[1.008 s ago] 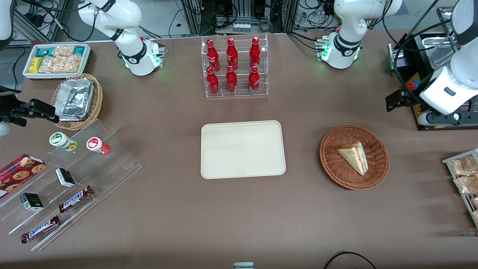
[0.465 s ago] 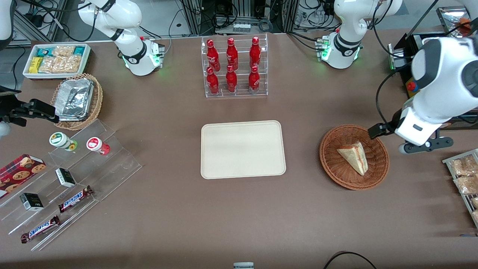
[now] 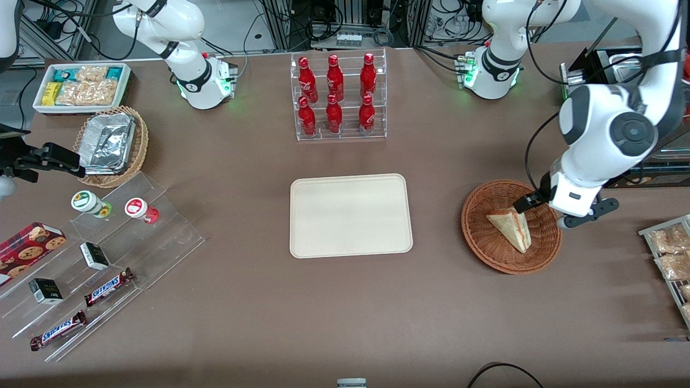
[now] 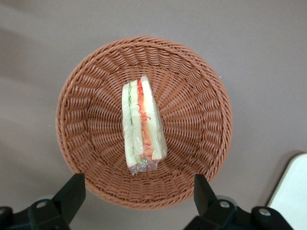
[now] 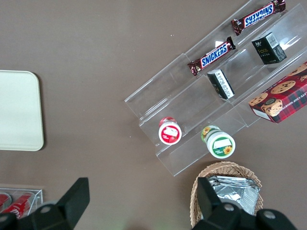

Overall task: Place sandwich from basket to tray
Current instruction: 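Lower the left gripper and close it on the sandwich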

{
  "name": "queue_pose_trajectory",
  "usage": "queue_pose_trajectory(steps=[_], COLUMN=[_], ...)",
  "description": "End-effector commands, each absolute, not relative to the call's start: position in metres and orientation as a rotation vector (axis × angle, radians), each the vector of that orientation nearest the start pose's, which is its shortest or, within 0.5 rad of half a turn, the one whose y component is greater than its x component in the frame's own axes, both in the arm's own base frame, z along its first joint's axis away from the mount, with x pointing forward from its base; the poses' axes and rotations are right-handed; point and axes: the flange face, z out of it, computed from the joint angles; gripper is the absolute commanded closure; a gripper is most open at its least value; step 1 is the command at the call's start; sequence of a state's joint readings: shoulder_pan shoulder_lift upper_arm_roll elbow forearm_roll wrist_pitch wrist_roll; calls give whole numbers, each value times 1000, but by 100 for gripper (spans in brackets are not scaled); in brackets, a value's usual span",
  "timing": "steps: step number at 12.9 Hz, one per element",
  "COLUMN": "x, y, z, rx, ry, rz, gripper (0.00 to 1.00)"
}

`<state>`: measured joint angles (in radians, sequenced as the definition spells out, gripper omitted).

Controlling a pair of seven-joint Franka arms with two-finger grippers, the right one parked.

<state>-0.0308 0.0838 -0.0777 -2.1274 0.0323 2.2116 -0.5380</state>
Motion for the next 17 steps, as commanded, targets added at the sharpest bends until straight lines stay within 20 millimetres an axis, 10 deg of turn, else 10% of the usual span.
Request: queue_pose_trajectory(steps=[1, 13, 14, 16, 17], x=[537, 540, 540, 541, 541], y=[-59, -53, -52, -52, -52], z=[350, 256, 256, 256, 257], rx=[-3044, -3052, -3051, -3049, -3050], ry=[-746, -820, -822, -827, -820], rz=[-58, -86, -86, -87, -84], gripper=[0, 3, 23, 94, 100])
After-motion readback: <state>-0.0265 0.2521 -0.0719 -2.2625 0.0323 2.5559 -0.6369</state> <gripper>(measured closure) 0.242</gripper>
